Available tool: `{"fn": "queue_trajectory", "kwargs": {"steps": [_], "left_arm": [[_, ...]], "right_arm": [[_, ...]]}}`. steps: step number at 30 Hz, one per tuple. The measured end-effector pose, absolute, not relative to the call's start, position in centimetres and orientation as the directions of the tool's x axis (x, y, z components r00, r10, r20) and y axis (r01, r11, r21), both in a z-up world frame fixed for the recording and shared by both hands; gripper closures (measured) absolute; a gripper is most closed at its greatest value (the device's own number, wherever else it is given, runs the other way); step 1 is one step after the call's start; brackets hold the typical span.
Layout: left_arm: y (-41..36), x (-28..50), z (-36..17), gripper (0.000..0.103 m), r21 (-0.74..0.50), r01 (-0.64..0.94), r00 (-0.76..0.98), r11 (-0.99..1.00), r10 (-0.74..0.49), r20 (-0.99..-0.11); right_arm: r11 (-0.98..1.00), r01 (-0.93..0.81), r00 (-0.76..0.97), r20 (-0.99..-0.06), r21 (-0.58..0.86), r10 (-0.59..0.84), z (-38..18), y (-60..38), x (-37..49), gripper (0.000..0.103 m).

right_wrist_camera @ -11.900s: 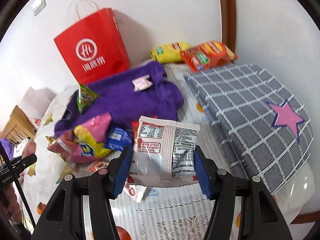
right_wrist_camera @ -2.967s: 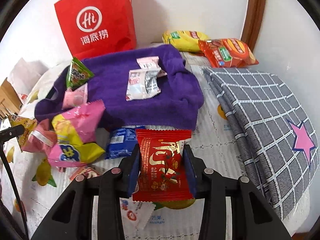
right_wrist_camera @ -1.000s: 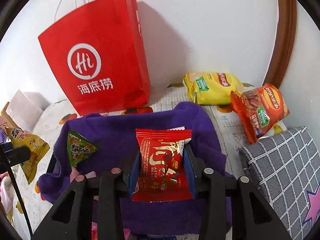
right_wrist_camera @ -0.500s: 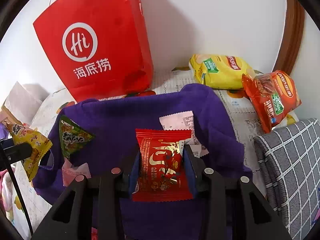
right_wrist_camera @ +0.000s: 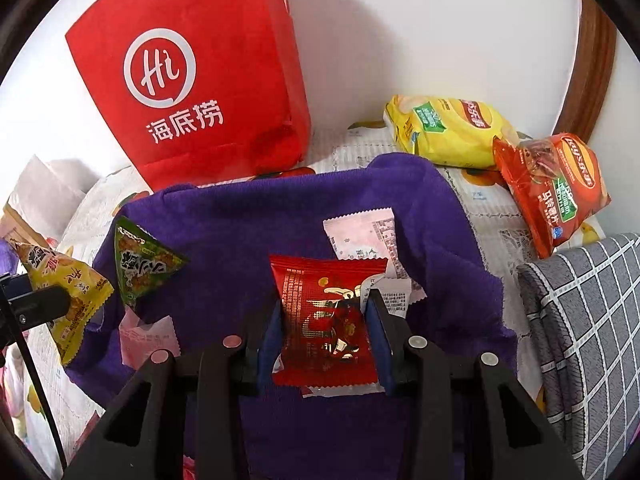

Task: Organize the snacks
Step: 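Open the right tool to drop the red packet while the left tool releases the yellow bag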

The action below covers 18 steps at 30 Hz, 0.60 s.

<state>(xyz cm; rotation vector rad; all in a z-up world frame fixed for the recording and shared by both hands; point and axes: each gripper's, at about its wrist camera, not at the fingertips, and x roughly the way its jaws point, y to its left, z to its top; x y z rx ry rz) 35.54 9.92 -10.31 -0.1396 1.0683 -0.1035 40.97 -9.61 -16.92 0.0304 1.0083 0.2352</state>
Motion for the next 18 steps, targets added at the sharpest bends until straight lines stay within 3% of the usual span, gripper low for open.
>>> {"fn": "queue_trajectory", "kwargs": {"steps": [4,8,18], "left_arm": [[9.57,35.55,-10.37,0.047,-0.165,0.025,0.476,0.986,-0.157,-0.866],[9.40,35.67,-10.56,0.047,-0.179,0.031,0.472,0.983,-0.173,-0.865],[9.13,35.88,-11.24,0.047,-0.215,0.046,0.452,0.976,-0.212,-0.866]], "right_arm": [[0.974,-0.183,0.501,-0.840,0.134,0.209,-17.16,-9.50,40.94,0.062],[0.971,-0.184,0.484,-0.846,0.153,0.224,-17.46,-9.60,41.05,0.048],[0.971,-0.160,0.491,-0.839,0.178,0.235,-17.07,-10.34,40.98,0.047]]}}
